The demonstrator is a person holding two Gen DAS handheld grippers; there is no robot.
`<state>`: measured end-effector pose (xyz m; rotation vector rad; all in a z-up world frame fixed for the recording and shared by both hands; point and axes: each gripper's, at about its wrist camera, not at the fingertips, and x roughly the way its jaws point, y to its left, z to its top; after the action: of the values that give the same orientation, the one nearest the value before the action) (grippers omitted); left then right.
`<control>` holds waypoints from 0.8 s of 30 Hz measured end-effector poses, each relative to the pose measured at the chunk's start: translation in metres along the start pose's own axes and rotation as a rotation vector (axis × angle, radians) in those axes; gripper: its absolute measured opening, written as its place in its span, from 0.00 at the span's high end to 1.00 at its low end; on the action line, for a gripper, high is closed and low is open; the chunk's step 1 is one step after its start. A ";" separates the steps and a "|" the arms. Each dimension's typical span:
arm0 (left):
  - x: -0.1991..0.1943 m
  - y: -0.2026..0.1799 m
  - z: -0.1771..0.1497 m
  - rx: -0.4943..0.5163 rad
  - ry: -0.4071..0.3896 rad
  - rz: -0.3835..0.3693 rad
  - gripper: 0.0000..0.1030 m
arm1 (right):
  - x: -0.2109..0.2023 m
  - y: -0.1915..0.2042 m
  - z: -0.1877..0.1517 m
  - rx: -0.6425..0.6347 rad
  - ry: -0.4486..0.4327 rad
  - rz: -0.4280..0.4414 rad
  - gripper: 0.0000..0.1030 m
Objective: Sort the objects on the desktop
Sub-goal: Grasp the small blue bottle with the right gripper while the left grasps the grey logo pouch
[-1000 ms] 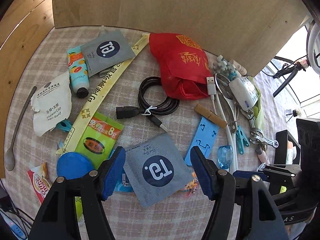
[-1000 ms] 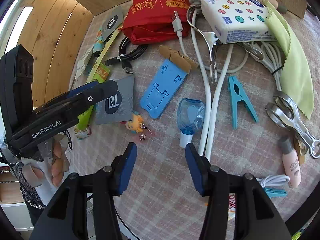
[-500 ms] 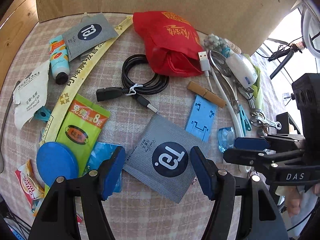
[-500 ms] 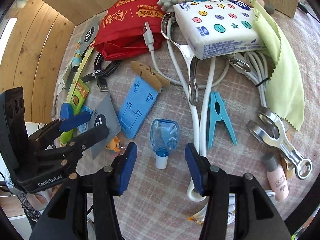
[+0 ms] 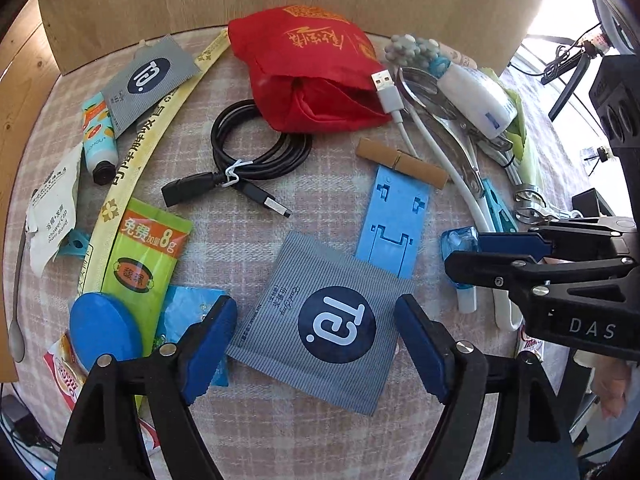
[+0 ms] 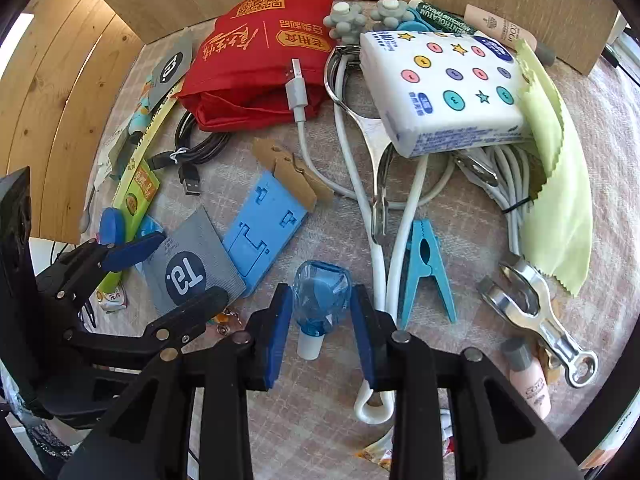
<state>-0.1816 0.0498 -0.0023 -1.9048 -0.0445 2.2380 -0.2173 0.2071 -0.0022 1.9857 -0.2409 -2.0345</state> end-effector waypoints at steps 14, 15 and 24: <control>-0.002 -0.011 0.001 0.017 -0.048 -0.023 0.66 | 0.005 0.036 -0.010 -0.067 -0.027 -0.044 0.71; -0.003 -0.010 0.001 0.012 -0.056 -0.029 0.66 | 0.001 0.026 -0.013 -0.069 -0.026 -0.042 0.71; -0.013 -0.003 0.002 -0.077 -0.095 -0.092 0.40 | -0.014 -0.010 -0.022 -0.033 -0.019 -0.002 0.73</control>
<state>-0.1813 0.0507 0.0112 -1.7933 -0.2313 2.2948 -0.1959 0.2231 0.0066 1.9488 -0.2078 -2.0460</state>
